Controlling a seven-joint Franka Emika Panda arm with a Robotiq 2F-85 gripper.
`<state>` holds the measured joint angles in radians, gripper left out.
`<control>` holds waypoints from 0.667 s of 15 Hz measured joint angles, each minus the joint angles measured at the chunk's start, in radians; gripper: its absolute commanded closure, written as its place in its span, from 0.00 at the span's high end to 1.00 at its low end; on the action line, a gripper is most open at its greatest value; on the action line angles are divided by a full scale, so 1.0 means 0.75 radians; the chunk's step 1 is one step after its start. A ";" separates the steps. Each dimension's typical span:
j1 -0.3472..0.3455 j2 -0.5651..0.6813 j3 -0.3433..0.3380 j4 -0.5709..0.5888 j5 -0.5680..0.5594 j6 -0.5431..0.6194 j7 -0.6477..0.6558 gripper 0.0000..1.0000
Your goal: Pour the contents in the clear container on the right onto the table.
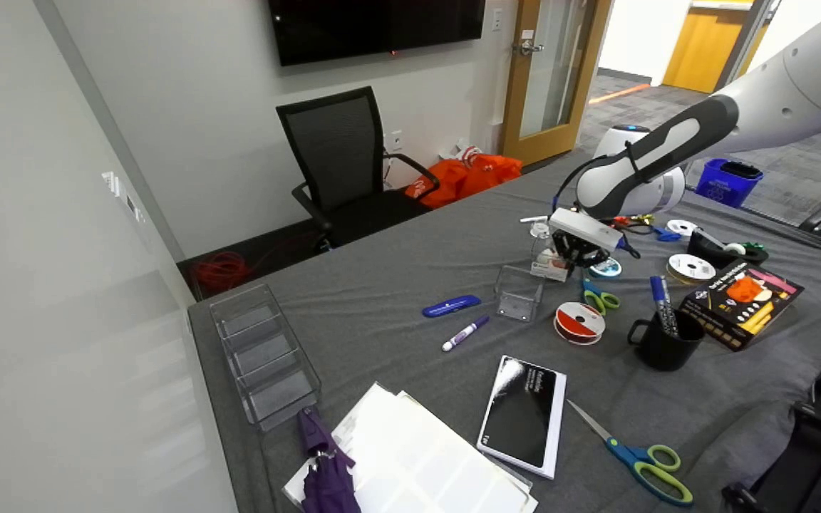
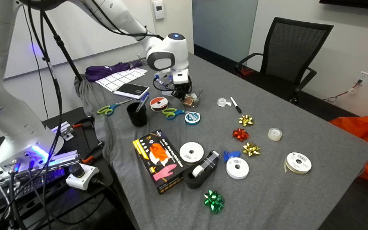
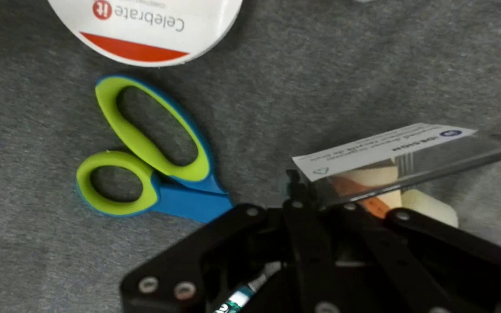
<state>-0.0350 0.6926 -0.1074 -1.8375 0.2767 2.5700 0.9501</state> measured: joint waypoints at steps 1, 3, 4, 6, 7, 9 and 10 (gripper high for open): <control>0.000 0.000 0.000 0.001 0.009 0.009 -0.006 0.00; -0.001 0.001 0.000 0.000 0.026 0.032 -0.023 0.01; -0.002 0.003 0.000 -0.002 0.034 0.047 -0.035 0.01; -0.006 0.005 0.000 -0.010 0.041 0.087 -0.063 0.01; -0.007 0.005 -0.001 -0.014 0.041 0.103 -0.077 0.01; 0.008 0.004 -0.031 -0.021 -0.009 0.103 -0.083 0.01; 0.028 0.004 -0.065 -0.022 -0.058 0.084 -0.073 0.01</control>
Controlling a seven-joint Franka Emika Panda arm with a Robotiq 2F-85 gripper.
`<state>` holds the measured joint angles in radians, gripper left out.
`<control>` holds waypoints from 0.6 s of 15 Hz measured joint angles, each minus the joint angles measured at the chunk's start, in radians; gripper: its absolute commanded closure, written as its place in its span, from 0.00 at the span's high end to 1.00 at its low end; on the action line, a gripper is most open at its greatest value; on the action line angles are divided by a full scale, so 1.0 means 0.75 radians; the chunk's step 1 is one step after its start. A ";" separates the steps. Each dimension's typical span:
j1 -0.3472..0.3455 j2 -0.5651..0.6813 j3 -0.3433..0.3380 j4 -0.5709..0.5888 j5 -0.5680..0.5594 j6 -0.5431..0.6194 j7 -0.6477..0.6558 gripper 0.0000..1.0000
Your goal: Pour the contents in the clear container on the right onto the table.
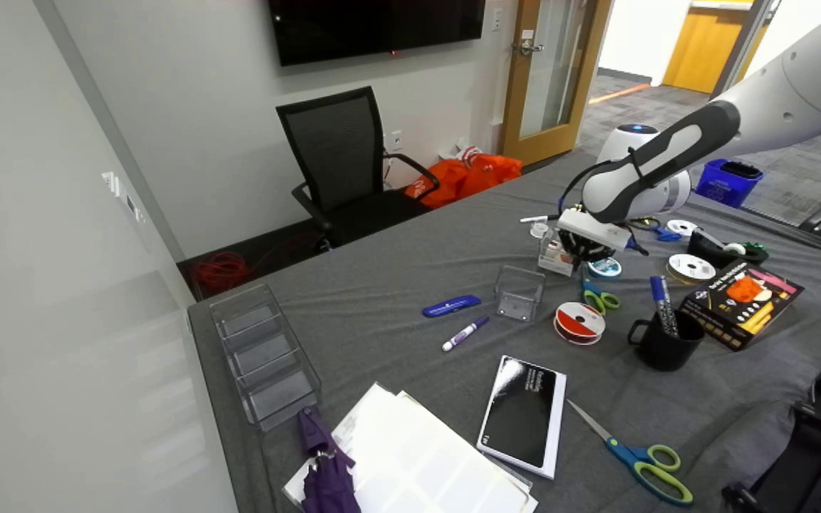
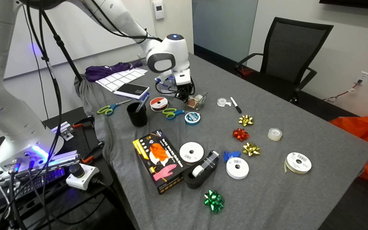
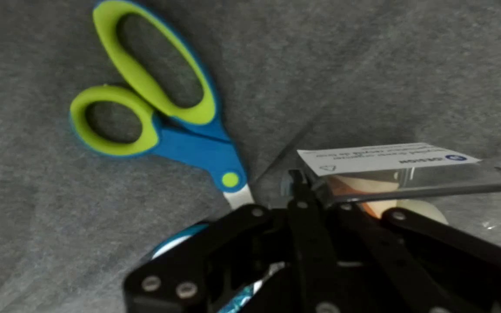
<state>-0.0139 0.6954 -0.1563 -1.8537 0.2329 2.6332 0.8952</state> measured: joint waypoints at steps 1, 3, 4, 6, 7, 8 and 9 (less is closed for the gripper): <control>0.027 -0.004 -0.042 0.000 -0.055 -0.031 0.022 0.01; 0.094 -0.016 -0.129 0.004 -0.170 -0.118 0.096 0.01; 0.125 -0.022 -0.164 0.009 -0.221 -0.161 0.136 0.01; 0.161 -0.043 -0.192 0.015 -0.289 -0.222 0.188 0.01; 0.169 -0.055 -0.194 0.015 -0.313 -0.241 0.203 0.01; 0.174 -0.068 -0.194 0.015 -0.334 -0.261 0.212 0.01; 0.178 -0.082 -0.194 0.015 -0.361 -0.290 0.216 0.01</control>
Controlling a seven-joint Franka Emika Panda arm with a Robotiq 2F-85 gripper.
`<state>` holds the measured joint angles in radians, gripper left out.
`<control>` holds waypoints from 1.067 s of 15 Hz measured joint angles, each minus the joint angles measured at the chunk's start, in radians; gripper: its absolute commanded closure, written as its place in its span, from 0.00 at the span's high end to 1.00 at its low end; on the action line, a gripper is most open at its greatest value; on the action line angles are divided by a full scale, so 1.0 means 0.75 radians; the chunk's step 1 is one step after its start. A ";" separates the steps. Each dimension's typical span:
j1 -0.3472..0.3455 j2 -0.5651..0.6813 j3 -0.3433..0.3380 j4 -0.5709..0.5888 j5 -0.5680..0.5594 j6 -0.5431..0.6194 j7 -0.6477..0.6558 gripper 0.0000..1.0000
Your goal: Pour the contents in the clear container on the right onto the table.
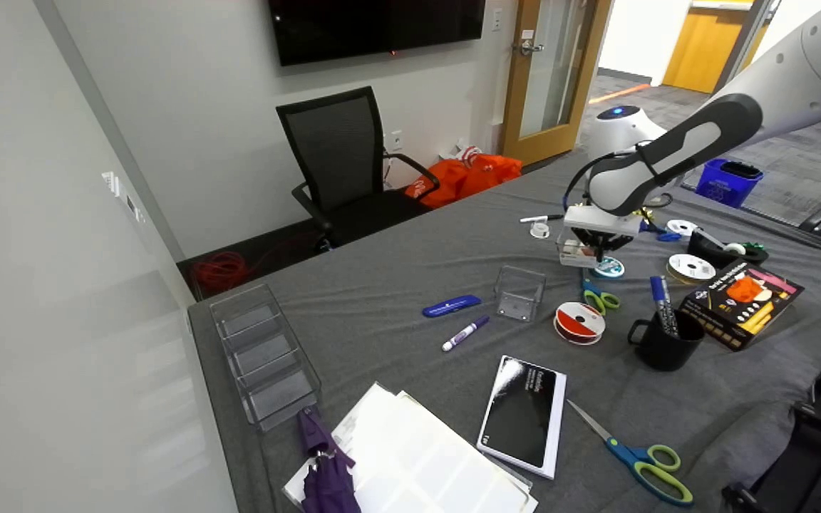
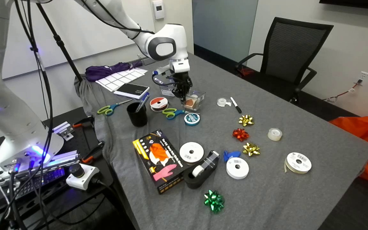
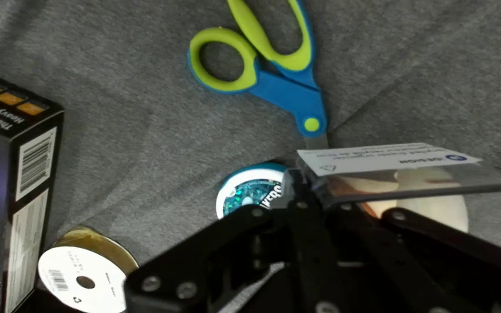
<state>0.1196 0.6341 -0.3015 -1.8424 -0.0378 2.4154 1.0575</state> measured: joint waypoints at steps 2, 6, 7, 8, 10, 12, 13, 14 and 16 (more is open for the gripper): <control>0.014 -0.019 -0.006 0.018 -0.095 -0.144 0.025 0.01; 0.069 -0.028 -0.011 0.125 -0.242 -0.565 0.141 0.01; 0.085 -0.020 -0.009 0.162 -0.254 -0.672 0.167 0.01; 0.103 -0.004 -0.009 0.206 -0.254 -0.776 0.190 0.01; 0.137 0.061 -0.009 0.319 -0.252 -0.980 0.238 0.01; 0.147 0.156 0.005 0.457 -0.253 -1.177 0.281 0.01; 0.139 0.208 0.024 0.526 -0.254 -1.270 0.309 0.01; 0.130 0.264 0.040 0.597 -0.254 -1.365 0.334 0.01; 0.115 0.370 0.058 0.728 -0.254 -1.545 0.365 0.01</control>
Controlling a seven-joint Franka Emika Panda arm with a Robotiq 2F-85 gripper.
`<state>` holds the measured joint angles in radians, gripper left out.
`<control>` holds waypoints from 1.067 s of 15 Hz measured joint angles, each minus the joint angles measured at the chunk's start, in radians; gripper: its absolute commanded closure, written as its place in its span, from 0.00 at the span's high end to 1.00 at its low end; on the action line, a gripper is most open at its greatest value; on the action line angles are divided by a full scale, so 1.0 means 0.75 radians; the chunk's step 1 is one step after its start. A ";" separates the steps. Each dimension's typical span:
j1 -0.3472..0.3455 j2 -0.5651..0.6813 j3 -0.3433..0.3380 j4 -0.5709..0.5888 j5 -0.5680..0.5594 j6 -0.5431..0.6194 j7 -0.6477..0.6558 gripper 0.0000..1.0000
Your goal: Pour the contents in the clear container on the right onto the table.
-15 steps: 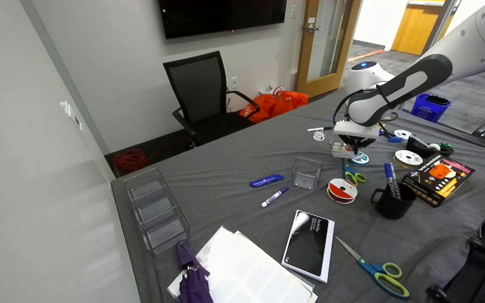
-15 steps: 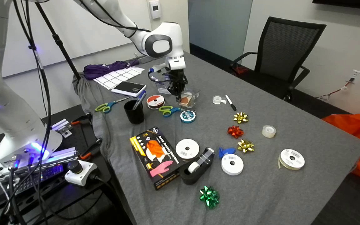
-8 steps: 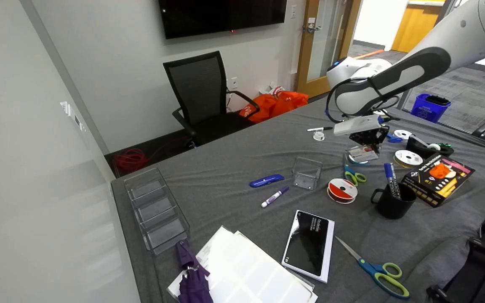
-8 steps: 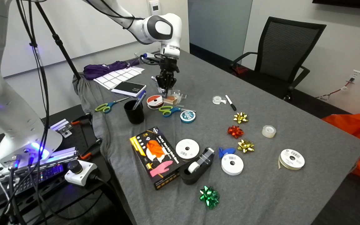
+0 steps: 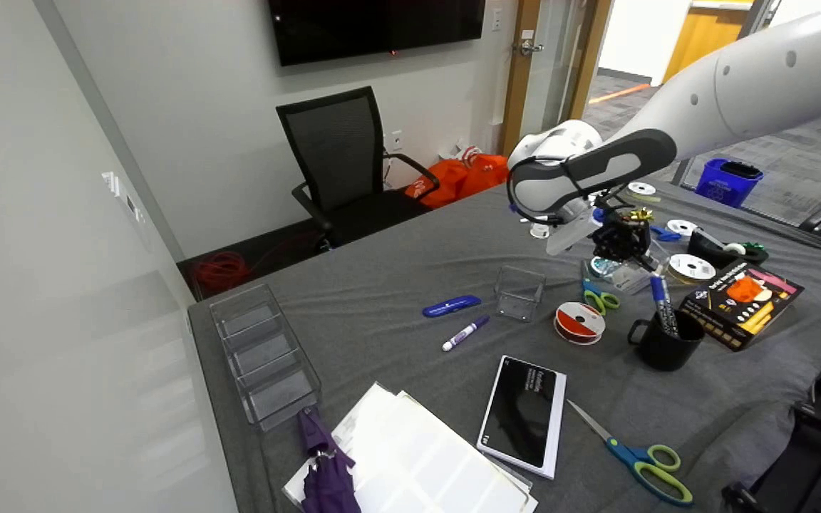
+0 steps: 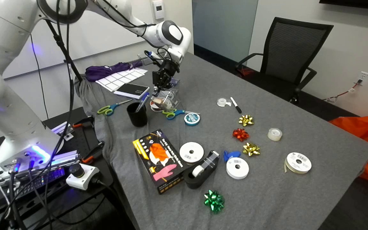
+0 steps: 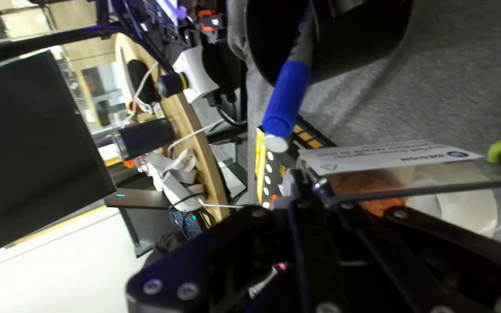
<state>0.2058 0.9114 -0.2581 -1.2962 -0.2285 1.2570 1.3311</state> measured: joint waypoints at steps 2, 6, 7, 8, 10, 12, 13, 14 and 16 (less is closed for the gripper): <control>-0.013 0.104 0.000 0.133 0.003 -0.186 0.001 0.01; -0.068 0.270 0.017 0.386 0.003 -0.447 -0.005 0.01; -0.084 0.303 0.024 0.448 0.004 -0.474 -0.017 0.01; -0.101 0.331 0.031 0.507 0.004 -0.490 -0.036 0.01; -0.128 0.379 0.040 0.612 0.004 -0.526 -0.073 0.01; -0.145 0.423 0.041 0.700 0.004 -0.581 -0.097 0.01; -0.152 0.445 0.041 0.740 0.004 -0.613 -0.099 0.01; -0.158 0.466 0.041 0.773 0.004 -0.638 -0.099 0.01; -0.171 0.510 0.041 0.826 0.003 -0.662 -0.094 0.01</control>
<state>0.0777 1.2942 -0.2274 -0.6764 -0.2261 0.7605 1.2605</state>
